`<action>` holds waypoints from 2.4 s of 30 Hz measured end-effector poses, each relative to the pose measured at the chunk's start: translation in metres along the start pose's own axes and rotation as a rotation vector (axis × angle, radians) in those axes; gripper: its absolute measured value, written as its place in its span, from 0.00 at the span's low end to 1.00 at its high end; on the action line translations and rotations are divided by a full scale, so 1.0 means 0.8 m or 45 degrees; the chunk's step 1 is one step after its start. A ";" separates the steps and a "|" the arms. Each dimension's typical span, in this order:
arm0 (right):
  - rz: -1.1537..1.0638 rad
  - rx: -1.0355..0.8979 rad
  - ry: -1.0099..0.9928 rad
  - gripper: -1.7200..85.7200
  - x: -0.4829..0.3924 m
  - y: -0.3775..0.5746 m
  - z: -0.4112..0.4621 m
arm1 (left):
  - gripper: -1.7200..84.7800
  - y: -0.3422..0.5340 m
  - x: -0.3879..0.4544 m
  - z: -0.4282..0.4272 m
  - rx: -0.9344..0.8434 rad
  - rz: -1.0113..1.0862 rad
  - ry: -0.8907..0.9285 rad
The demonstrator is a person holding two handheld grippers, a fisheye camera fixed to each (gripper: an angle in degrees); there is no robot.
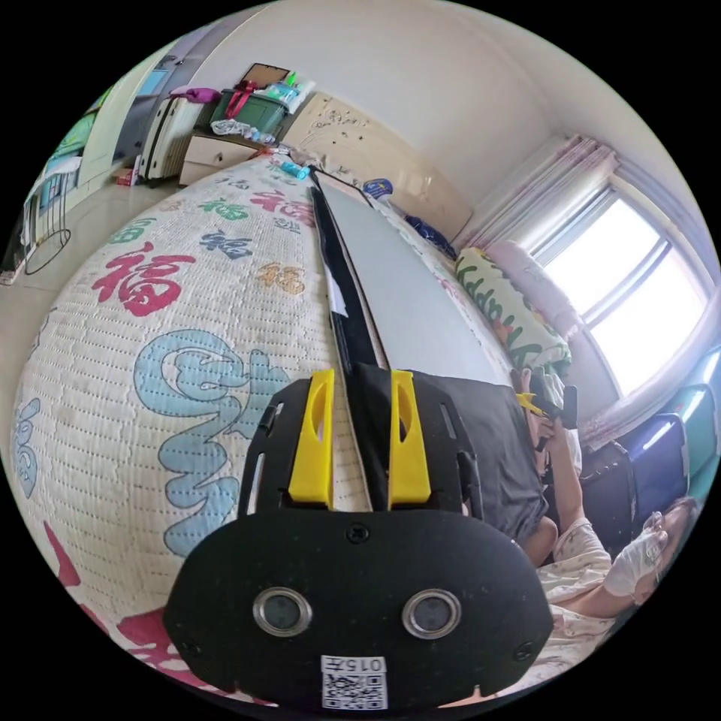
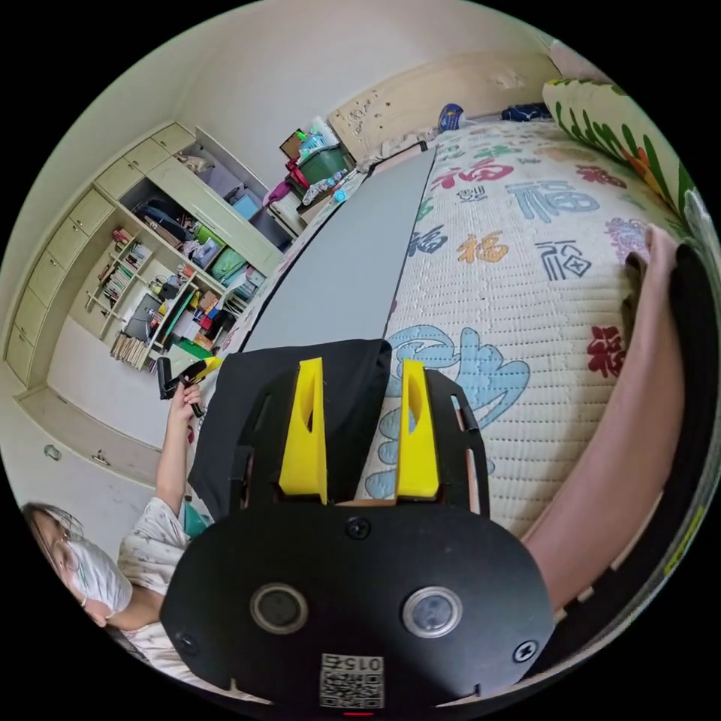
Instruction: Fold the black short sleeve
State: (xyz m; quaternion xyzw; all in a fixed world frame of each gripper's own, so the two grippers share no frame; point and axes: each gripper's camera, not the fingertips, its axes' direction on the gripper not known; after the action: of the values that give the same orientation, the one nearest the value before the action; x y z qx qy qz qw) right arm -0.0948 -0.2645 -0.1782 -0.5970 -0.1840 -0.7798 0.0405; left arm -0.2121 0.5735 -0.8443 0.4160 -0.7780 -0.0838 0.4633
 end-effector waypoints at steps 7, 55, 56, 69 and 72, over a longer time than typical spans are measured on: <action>0.046 0.003 -0.032 0.08 0.053 -0.057 0.038 | 0.04 -0.024 -0.026 0.083 -0.127 0.030 0.000; -1.454 -0.423 0.082 0.06 -0.199 0.346 0.459 | 0.02 -0.164 0.033 0.011 -0.095 0.399 -0.128; -1.453 -0.421 0.077 0.05 -0.194 0.350 0.459 | 0.02 -0.168 0.037 -0.002 -0.076 0.405 -0.136; -1.356 -0.551 -0.093 0.07 -0.145 0.348 0.472 | 0.03 -0.222 0.116 -0.086 -0.165 0.554 -0.467; -1.366 -0.381 -0.071 0.06 -0.124 0.339 0.412 | 0.05 -0.237 0.123 -0.115 -0.159 0.559 -0.458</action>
State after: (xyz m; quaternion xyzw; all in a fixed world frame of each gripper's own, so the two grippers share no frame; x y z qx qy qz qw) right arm 0.3122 -0.4218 -0.1353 -0.4392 -0.3503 -0.6927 -0.4522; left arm -0.0531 0.4045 -0.8267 0.1867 -0.9125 -0.1018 0.3496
